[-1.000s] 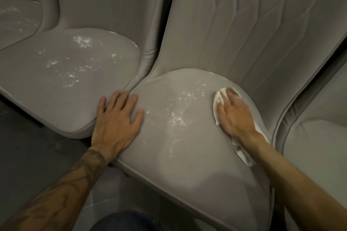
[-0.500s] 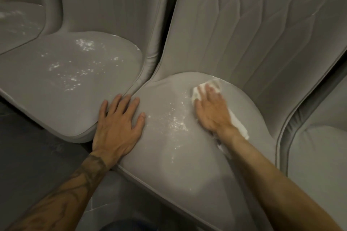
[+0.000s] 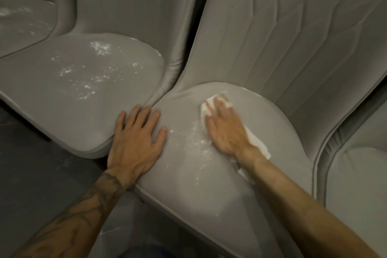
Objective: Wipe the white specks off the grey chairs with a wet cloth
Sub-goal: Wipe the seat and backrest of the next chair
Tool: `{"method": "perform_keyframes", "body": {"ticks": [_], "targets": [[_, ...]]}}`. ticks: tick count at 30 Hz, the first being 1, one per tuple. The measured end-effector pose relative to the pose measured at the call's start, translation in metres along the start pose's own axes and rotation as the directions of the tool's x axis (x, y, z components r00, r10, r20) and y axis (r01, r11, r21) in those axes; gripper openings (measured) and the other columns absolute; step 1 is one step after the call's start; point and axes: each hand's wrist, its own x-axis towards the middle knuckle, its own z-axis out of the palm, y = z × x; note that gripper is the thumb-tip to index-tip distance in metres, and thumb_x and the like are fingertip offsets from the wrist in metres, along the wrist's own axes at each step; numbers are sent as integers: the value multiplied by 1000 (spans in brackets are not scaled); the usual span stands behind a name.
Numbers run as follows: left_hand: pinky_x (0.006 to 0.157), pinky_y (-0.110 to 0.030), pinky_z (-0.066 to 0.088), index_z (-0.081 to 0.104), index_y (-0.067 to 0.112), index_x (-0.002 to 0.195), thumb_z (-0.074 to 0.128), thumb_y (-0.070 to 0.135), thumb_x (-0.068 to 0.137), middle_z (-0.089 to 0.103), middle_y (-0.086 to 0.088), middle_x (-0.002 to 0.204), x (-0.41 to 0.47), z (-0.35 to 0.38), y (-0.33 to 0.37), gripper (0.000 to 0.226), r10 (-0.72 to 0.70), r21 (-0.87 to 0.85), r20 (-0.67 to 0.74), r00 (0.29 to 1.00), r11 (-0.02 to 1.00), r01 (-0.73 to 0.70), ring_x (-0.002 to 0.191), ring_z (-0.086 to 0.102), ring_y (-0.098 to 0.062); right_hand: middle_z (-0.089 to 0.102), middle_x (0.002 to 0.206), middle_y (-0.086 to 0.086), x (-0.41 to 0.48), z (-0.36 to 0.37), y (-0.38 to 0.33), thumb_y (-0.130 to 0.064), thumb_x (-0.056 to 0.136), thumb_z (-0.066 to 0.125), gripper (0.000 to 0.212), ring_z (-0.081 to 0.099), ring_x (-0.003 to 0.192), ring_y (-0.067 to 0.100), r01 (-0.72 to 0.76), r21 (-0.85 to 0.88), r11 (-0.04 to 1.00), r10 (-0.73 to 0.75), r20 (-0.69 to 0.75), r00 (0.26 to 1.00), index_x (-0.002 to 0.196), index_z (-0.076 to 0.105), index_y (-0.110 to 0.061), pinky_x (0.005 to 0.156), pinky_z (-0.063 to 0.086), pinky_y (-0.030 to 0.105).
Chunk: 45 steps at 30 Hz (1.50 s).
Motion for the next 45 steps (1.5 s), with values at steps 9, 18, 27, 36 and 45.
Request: {"method": "perform_keyframes", "body": {"ticks": [9,18,27,36,45], "targets": [[127,-55,21,47,20,155,25,52,103,45,-7,161,-1,1,-1,65,2,-14,-17,1000,1000,-2,153,33,-27,20,171,7,3,-25,68,-27,112,22,52,13,160,22,-220,-108,970,218,-28,976,162,26,-12,128,17,40],[128,-53,19,42,20,158,22,54,105,42,-7,163,-2,4,-6,66,25,-43,-10,1000,999,-25,155,31,-27,12,174,0,-32,2,9,-37,111,16,57,6,162,15,122,8,992,-122,40,992,166,15,-22,130,1,33],[128,-52,20,47,19,155,23,49,104,44,-6,161,0,-2,-2,63,9,-54,-6,1000,999,-9,154,32,-25,18,172,8,47,15,-18,-35,111,17,55,10,161,23,49,21,999,-49,4,999,164,22,-18,129,3,38],[128,-48,22,57,6,143,22,42,101,48,-13,157,-10,-17,-20,65,5,-191,-36,999,982,-12,148,42,-30,20,172,3,59,-2,10,-31,113,23,52,8,161,17,-69,18,997,70,-33,997,163,26,-16,131,6,40],[123,-51,33,56,-1,143,32,28,105,55,-20,149,-12,-12,-31,53,-174,-330,-153,973,937,115,138,51,-37,20,173,-2,39,22,-66,-30,113,27,52,11,161,12,379,58,924,-382,63,922,164,25,-18,131,4,36]]}}
